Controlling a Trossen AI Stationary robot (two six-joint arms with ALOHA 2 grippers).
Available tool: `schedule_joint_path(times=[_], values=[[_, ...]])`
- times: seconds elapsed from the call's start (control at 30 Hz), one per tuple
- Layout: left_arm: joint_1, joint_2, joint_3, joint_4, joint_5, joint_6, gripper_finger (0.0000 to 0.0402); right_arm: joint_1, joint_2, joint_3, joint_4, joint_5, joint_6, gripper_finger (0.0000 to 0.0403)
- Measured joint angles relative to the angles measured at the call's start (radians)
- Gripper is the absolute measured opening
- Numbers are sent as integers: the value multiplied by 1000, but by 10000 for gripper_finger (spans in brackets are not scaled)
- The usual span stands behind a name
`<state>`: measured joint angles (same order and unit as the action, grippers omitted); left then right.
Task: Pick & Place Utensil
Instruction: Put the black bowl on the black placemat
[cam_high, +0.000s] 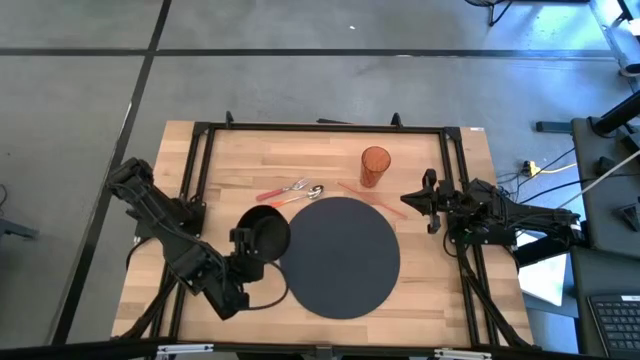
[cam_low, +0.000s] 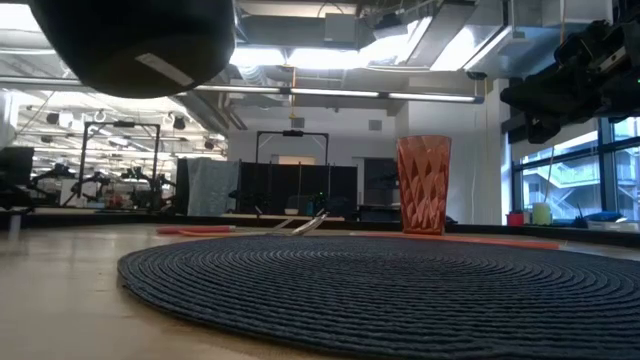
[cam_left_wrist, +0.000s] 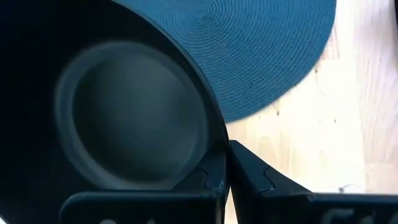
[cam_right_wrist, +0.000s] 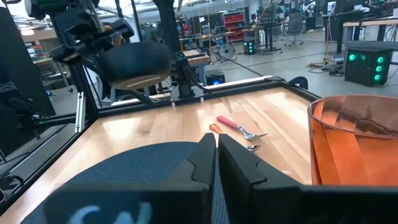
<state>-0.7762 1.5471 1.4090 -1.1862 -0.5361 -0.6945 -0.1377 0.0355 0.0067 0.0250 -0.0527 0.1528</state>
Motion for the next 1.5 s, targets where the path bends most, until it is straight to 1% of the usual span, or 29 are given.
schedule_joint_path(times=[0.17,0.23,0.33,0.57,0.67,0.73,0.83,0.97,1.03,1.1,1.27,1.4,1.5], values=[[23,6,0,5,-11,0,4,0,0,0,0,0,0,21],[42,6,0,33,-24,-12,4,0,0,0,0,0,0,21],[89,6,0,95,-15,-5,4,0,0,0,0,0,0,21],[228,61,1,208,128,208,3,0,0,0,0,0,0,21],[298,106,3,260,188,290,3,0,0,0,0,0,0,21],[341,149,32,281,227,339,3,0,0,0,0,0,0,21],[386,237,116,287,270,404,3,0,0,0,0,0,0,21],[413,390,290,275,329,527,3,0,0,0,0,0,0,21],[417,466,389,232,354,588,3,0,0,0,0,0,0,21],[418,544,494,160,357,629,3,0,0,0,0,0,0,21],[429,706,698,46,375,671,3,0,0,0,0,0,0,21],[433,795,794,-12,415,713,3,0,0,0,0,0,0,21],[433,824,810,-43,462,751,3,0,0,0,0,0,0,21]])
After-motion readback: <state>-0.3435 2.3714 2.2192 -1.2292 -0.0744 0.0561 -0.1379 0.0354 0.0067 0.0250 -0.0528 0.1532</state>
